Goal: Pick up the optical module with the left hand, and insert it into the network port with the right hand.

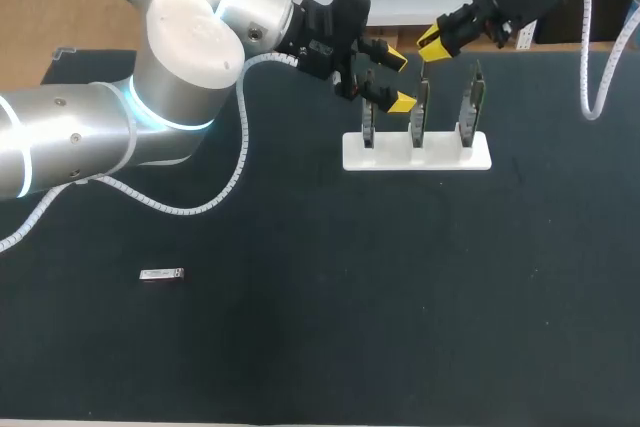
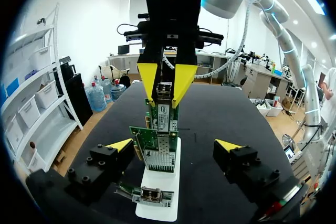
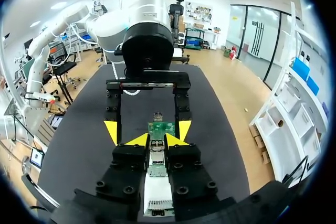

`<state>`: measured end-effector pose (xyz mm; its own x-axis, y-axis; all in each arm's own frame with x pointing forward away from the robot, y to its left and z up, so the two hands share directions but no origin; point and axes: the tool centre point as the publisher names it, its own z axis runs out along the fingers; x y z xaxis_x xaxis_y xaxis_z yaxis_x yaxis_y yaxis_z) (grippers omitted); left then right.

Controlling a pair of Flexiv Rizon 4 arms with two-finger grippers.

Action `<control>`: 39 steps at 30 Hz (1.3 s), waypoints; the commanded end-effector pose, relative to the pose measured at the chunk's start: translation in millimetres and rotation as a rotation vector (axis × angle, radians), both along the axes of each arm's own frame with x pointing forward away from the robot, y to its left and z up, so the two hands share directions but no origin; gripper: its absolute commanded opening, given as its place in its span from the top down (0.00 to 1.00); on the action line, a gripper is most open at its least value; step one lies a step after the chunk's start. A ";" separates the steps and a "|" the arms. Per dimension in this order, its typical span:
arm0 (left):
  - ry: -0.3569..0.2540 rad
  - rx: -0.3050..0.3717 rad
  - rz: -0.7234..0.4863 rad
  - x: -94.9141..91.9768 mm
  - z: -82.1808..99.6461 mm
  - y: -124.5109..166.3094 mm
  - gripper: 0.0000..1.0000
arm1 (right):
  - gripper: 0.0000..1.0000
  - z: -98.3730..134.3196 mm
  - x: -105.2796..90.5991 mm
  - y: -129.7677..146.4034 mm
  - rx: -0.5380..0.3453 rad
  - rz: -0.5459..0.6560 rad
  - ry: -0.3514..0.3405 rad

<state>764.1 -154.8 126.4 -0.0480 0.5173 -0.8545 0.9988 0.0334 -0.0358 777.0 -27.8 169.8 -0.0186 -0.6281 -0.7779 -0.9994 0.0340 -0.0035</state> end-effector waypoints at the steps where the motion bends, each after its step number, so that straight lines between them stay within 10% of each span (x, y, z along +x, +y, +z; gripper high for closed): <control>1: 0.003 0.004 -0.001 1.3 0.3 -0.8 0.00 | 1.00 0.5 0.1 -0.2 0.002 0.000 -0.002; 39: 0.003 0.004 -0.001 1.3 0.3 -0.8 0.00 | 1.00 -13.3 0.0 1.8 -0.006 0.002 0.037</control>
<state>764.1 -154.8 126.4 -0.0480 0.5173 -0.8545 0.9988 0.0334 -0.0358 775.5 -26.4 157.5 -0.0453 -0.6334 -0.7725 -0.9989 0.0343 0.0304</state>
